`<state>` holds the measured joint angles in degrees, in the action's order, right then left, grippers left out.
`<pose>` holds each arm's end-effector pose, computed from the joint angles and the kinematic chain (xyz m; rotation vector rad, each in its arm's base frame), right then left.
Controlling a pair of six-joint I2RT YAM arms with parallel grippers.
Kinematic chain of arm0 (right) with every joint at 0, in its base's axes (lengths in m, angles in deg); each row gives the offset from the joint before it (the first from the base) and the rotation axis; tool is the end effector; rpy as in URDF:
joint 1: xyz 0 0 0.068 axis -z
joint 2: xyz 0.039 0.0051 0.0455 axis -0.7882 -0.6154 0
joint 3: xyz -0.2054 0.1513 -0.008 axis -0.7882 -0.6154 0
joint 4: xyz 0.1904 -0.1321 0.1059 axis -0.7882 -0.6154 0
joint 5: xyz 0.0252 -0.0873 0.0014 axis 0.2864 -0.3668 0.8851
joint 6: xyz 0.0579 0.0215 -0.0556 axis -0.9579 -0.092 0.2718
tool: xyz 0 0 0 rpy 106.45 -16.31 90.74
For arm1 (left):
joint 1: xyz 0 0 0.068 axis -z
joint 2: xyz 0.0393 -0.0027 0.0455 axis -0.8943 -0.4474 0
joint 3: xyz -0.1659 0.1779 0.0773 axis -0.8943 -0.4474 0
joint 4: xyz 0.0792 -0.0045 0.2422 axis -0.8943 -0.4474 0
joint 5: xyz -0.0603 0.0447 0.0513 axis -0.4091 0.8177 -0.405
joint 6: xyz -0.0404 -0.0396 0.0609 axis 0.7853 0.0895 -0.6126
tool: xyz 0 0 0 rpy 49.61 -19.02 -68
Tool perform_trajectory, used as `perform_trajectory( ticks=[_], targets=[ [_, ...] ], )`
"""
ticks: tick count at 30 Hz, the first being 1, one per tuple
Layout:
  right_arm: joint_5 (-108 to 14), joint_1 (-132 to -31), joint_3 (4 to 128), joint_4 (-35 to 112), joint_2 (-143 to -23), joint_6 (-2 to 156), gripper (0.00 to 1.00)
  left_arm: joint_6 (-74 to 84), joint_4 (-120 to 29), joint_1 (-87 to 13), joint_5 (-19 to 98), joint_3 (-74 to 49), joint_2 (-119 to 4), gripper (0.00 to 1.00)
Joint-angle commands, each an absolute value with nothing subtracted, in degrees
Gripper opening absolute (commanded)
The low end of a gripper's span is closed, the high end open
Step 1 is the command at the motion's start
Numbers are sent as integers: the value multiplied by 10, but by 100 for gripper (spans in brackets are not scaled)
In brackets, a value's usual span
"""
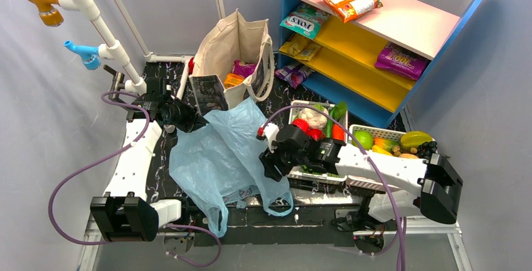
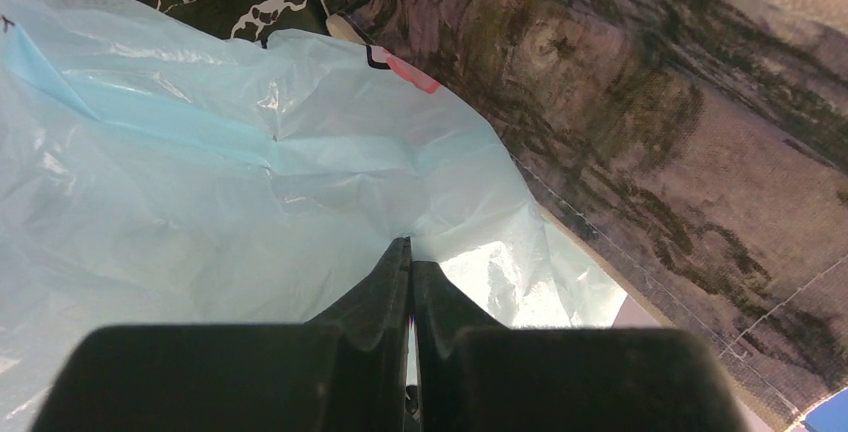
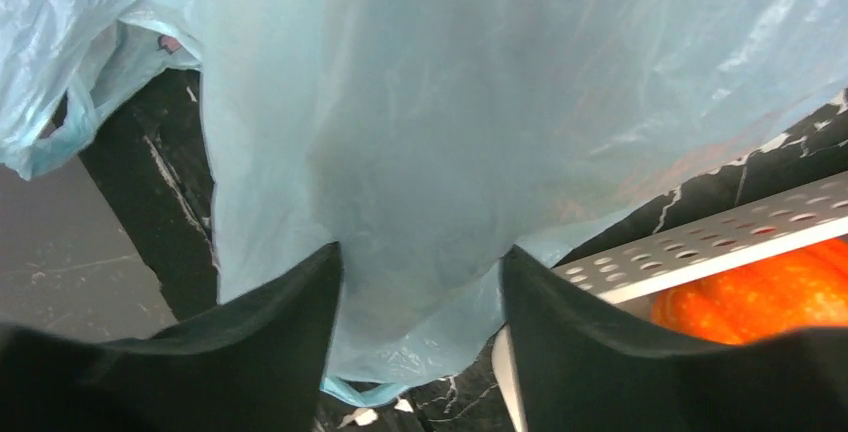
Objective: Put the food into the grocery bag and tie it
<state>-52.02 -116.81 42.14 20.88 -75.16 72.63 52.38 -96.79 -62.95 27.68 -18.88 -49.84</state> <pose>0.1274 0.2771 0.2232 -1.0905 2.1122 0.7213 0.2566 -0.0271 0.2813 -1.1270 2.3490 -0.8514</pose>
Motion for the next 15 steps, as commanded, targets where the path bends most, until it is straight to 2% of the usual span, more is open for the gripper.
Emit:
perform_trajectory(
  ticks=[1,2,3,5,8,12,15],
  targets=[
    [-515,-1172,451,247,-750,742,44,510,-986,-633,268,-189,-479,0],
    [-513,-1172,453,244,-746,743,28,506,-988,-633,269,-187,-477,0],
    [-512,-1172,457,239,-738,744,18,501,-992,-633,271,-184,-477,0],
    [-515,-1172,468,230,-716,742,9,478,-1011,-633,280,-169,-480,0],
    [-516,-1172,490,224,-676,745,2,434,-1045,-633,288,-131,-490,0],
    [-501,-1172,541,197,-652,752,1,372,-1090,-633,297,-75,-497,0],
    [-477,-1172,599,166,-666,755,1,330,-1132,-633,311,-32,-495,8]
  ],
)
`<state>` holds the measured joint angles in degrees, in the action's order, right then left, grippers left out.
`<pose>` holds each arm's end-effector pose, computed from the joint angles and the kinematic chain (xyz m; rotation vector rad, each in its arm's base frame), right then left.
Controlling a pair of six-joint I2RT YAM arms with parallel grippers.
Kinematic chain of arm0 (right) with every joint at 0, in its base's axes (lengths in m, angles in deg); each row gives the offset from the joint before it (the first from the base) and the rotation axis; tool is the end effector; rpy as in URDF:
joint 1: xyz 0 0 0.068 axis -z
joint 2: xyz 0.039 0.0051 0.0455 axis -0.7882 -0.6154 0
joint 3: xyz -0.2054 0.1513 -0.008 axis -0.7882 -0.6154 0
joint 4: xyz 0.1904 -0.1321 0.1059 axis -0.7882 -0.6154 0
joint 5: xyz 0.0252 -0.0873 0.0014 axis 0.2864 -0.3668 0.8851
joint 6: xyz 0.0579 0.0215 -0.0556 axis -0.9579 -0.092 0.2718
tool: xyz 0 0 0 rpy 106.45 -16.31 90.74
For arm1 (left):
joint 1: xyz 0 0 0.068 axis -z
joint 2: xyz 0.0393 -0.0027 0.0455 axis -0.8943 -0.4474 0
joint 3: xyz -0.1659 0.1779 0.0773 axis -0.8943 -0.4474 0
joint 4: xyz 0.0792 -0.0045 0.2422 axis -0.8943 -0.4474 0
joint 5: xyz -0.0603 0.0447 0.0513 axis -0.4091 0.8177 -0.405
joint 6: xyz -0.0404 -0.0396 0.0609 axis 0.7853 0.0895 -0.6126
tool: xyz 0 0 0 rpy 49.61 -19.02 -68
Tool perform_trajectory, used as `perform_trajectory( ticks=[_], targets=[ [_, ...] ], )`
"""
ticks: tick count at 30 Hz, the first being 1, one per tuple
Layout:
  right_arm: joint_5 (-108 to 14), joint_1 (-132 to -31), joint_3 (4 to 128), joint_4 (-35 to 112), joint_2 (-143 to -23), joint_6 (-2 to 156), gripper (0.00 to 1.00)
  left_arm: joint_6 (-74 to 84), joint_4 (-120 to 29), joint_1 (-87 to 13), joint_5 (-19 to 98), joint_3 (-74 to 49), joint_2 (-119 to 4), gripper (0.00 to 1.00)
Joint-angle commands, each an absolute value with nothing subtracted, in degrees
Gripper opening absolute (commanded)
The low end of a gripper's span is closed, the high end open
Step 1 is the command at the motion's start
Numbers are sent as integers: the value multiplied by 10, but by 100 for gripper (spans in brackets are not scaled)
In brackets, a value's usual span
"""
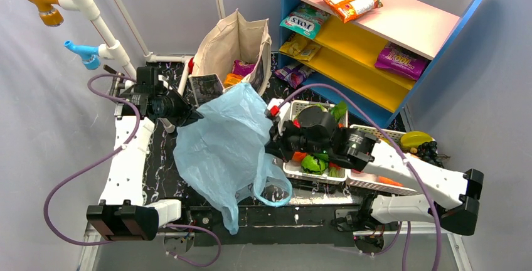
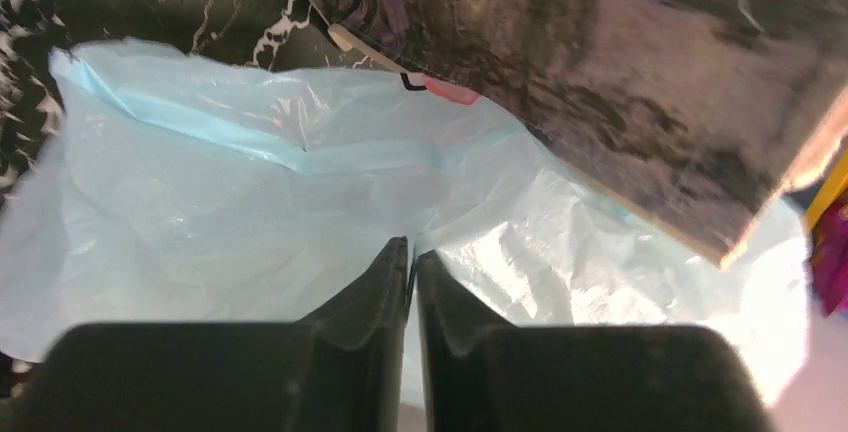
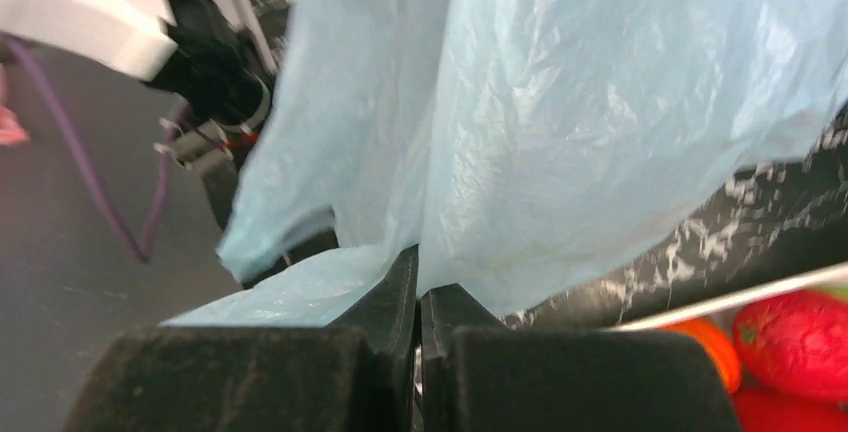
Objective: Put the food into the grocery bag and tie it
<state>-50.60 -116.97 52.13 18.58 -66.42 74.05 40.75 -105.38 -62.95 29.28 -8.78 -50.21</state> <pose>0.1183 0.2640 0.3252 -1.0085 1.8365 0.8880 0.2486 -0.0252 0.3230 -0.8691 2.3883 -0.7496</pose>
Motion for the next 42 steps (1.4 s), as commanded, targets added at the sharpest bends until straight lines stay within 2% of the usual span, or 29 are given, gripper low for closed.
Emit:
perform_trajectory(
  ticks=[1,6,9,11,16,33,42],
  targets=[
    [-469,-1172,620,161,-675,753,1,317,-1143,-633,313,-17,-495,14],
    [-435,-1172,725,158,-728,713,1,255,-1202,-631,334,74,-500,58],
    [-436,-1172,798,147,-774,704,1,222,-1220,-624,357,133,-491,72],
    [-448,-1172,843,142,-803,698,1,208,-1225,-620,362,155,-477,77],
    [-441,-1171,939,139,-870,678,1,186,-1222,-619,343,163,-431,80],
    [-367,-1138,1196,149,-1022,540,1,53,-1161,-618,288,139,-226,80],
    [-347,-1138,1231,157,-1054,512,1,27,-1166,-619,241,146,-221,83]
  ],
)
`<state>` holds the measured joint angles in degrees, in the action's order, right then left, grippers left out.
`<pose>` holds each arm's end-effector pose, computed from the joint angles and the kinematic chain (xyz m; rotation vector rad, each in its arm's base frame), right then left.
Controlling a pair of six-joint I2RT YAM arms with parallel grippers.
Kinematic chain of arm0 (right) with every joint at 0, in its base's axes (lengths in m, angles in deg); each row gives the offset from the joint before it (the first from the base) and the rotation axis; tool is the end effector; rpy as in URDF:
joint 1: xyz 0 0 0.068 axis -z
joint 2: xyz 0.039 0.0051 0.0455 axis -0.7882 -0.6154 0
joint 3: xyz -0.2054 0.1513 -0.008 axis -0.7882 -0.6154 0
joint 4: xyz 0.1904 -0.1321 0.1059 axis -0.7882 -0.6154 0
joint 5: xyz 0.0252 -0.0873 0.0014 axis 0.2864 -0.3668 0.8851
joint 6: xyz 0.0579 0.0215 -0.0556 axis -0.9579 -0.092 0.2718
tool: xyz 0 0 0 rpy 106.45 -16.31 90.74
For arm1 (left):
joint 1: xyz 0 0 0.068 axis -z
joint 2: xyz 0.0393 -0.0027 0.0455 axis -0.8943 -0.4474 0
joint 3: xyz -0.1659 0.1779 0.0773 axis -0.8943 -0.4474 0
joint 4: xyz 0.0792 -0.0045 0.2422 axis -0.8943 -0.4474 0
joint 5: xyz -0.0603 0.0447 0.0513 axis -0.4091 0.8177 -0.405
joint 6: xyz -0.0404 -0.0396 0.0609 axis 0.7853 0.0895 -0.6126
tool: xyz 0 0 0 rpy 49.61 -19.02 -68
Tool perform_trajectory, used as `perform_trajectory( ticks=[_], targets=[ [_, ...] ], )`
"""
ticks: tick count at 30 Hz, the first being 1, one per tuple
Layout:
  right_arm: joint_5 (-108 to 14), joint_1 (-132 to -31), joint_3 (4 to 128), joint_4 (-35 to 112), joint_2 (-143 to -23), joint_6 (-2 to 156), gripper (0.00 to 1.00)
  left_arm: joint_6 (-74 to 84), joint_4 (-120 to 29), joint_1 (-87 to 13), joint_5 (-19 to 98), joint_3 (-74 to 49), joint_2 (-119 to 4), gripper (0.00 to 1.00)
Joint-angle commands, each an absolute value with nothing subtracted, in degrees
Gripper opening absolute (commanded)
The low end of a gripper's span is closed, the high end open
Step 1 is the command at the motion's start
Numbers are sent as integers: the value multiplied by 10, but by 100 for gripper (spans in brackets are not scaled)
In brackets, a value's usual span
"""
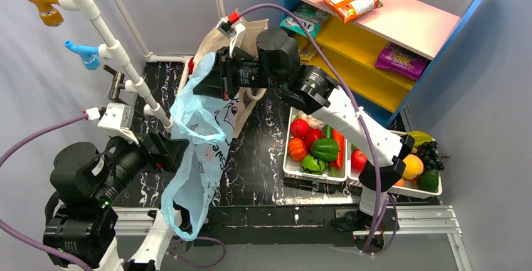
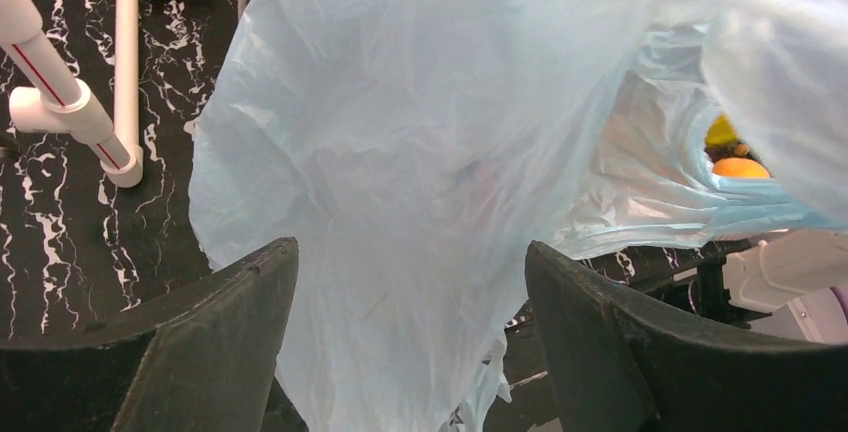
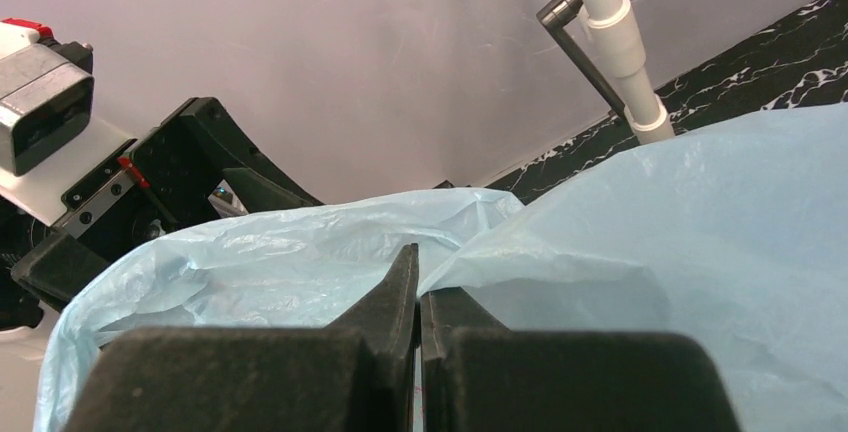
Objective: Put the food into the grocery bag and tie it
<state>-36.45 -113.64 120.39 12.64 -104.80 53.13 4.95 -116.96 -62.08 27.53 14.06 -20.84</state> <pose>0.1719 0.3649 0.5157 -0.7342 1.6164 1.4666 0.0366 -0.0261 0.4802 0.1093 1.7519 -0.4726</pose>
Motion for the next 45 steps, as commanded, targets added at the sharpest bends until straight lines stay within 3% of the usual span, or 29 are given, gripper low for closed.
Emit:
perform_trajectory(
  ticks=[1,8,14,27,29,32,34,45],
  targets=[
    [-348,-1138,1231,156,-1055,512,1,25,-1166,-619,240,151,-223,83],
    [-354,-1138,1226,159,-1057,510,1,21,-1186,-619,246,176,-232,85],
    [-357,-1138,1218,164,-1050,513,1,28,-1186,-618,310,169,-227,79],
    [-329,-1138,1195,177,-1017,506,1,54,-1144,-619,323,56,-182,64],
    [-320,-1138,1201,178,-1020,500,1,59,-1137,-618,309,45,-176,55],
    [-301,-1138,1207,182,-1029,487,1,76,-1132,-618,284,57,-184,20],
    [-278,-1138,1214,190,-1040,472,1,88,-1152,-619,283,89,-206,1],
    [-170,-1120,1338,190,-1156,409,1,145,-1290,-619,351,311,-280,0]
  ],
)
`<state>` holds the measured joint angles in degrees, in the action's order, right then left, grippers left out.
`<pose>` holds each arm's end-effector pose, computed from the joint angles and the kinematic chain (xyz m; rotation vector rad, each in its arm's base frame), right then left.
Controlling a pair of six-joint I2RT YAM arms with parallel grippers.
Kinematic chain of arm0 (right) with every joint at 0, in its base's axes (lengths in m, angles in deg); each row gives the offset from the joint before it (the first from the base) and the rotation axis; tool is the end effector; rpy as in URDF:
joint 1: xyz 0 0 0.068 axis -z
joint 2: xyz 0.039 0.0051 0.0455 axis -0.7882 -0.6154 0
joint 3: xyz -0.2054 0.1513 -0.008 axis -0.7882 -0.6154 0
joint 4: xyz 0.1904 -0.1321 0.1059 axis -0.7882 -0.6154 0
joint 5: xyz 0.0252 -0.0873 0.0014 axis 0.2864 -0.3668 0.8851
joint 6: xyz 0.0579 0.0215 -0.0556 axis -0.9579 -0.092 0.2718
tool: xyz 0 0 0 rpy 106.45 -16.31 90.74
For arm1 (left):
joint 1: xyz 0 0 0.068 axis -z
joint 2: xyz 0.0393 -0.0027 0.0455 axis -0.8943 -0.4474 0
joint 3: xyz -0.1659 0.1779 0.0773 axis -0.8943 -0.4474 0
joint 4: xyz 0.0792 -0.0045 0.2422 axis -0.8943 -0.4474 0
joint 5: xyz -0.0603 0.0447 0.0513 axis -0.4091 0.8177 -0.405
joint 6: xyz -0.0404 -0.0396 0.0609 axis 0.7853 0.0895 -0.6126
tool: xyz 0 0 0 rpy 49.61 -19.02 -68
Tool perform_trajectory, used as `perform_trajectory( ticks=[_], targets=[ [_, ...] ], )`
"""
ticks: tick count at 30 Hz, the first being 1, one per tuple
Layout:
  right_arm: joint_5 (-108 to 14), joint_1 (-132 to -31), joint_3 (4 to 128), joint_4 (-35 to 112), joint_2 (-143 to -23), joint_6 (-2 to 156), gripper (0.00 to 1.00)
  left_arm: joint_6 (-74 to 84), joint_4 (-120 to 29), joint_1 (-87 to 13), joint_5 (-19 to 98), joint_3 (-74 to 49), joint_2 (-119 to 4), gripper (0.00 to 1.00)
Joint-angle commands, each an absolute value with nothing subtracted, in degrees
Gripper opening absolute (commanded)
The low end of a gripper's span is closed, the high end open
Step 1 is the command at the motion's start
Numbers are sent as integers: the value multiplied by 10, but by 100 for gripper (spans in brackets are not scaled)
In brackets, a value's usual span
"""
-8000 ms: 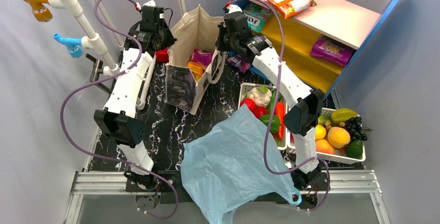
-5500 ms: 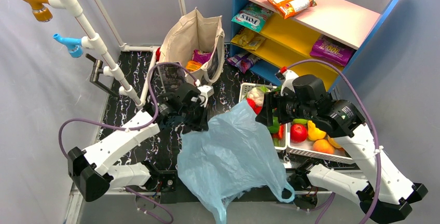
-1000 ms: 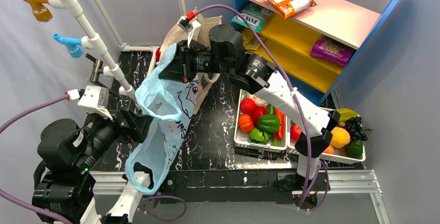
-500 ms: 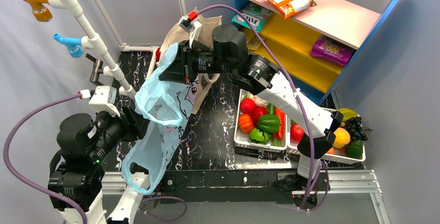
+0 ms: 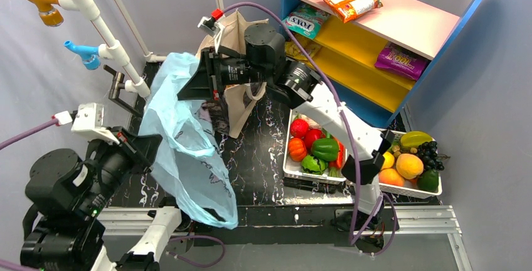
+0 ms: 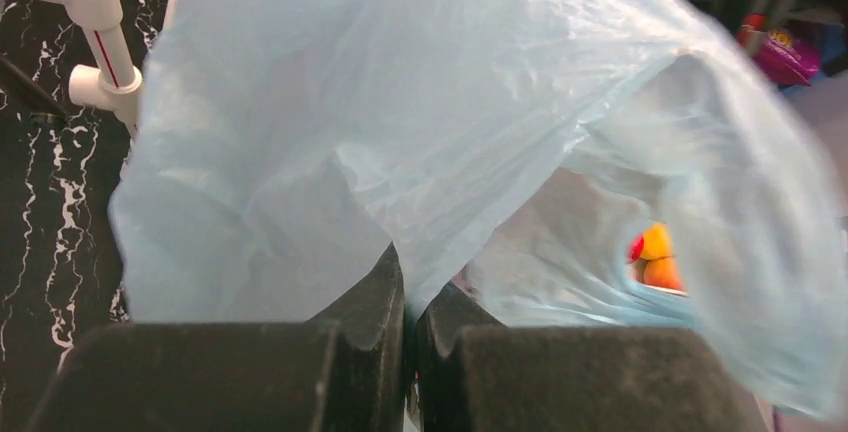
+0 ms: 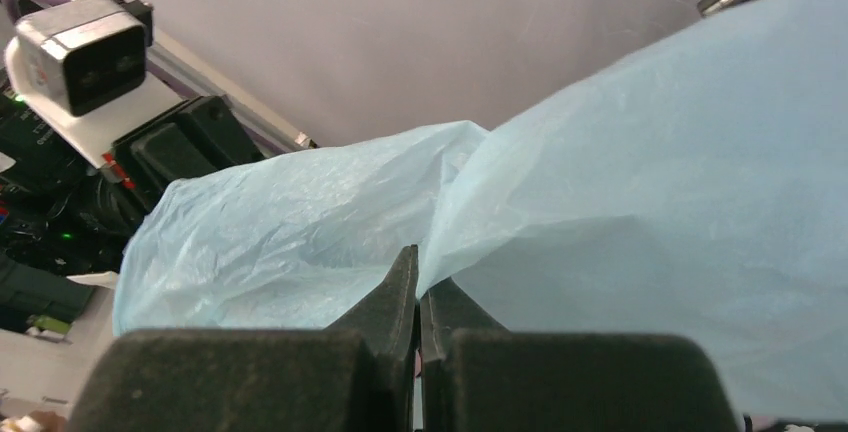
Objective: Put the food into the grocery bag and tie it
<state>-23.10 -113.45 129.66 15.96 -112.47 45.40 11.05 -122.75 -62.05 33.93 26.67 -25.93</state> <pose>0.1689 0.3886 0.5229 -0.8509 1.5653 1.7391 0.0229 -0.0180 0.5073 -0.0601 1.7282 -0.4531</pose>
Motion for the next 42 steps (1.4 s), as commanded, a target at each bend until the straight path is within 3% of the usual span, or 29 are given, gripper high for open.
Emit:
perform_trajectory(
  ticks=[1,3,4,6,7,9,16,21,26,31,38,42],
  targets=[
    [-160,-1113,1337,198,-1163,387,1,158,-1291,-618,350,313,-280,0],
    [-150,-1099,1322,209,-1168,351,6,189,-1292,-619,357,305,-279,0],
    [-156,-1091,1299,211,-1165,332,19,212,-1294,-619,364,292,-279,0],
    [-188,-1070,1250,185,-1145,330,61,261,-1290,-619,368,246,-277,0],
    [-210,-1059,1231,156,-1129,361,69,285,-1285,-619,366,213,-277,0],
    [-264,-1031,1199,93,-1089,424,76,325,-1264,-618,357,158,-278,0],
    [-465,-984,956,-75,-855,615,80,482,-1020,-618,266,-99,-329,0],
    [-418,-1007,780,60,-736,634,83,542,-960,-618,285,-97,-378,0],
    [-468,-1047,678,156,-700,619,84,570,-916,-614,256,-92,-424,0],
    [-499,-1074,659,237,-729,595,86,549,-916,-610,241,-75,-439,0],
    [-468,-1084,758,238,-805,619,87,478,-931,-609,150,-75,-432,0],
    [-373,-1084,778,246,-790,629,87,421,-1016,-609,170,-60,-407,0]
  ],
)
